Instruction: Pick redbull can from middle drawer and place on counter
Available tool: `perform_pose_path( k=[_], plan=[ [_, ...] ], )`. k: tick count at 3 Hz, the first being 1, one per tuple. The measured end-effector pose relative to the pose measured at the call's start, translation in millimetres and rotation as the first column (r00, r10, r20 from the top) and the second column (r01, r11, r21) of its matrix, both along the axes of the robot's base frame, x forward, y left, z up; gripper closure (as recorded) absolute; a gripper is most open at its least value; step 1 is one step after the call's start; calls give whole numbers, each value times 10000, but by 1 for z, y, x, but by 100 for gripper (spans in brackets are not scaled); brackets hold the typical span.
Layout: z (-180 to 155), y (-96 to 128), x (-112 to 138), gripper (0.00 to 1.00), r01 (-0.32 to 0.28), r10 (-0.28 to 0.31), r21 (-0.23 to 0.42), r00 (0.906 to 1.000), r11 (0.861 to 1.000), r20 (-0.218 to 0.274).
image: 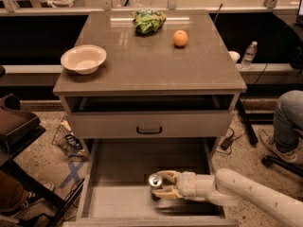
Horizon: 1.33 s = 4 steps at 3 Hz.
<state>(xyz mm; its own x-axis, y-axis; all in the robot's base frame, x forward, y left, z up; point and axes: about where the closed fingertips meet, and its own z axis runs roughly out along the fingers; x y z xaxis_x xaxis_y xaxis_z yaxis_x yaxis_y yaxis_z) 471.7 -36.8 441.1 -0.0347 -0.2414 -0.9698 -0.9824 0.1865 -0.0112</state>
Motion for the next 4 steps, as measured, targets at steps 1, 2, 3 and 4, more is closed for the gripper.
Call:
perform_pose_path(
  k=[1,2,3,4],
  plan=[
    [5,15,-7,72,-329,334,218,9993,9992,-196],
    [15,26,-13,96,-603,634,615,9967,9963,-500],
    [30,28,-16,100,-661,764,1179,9935,9908,-850],
    [80,13,-11,100,-372,574,1596,9906,9865,-1241]
  ],
)
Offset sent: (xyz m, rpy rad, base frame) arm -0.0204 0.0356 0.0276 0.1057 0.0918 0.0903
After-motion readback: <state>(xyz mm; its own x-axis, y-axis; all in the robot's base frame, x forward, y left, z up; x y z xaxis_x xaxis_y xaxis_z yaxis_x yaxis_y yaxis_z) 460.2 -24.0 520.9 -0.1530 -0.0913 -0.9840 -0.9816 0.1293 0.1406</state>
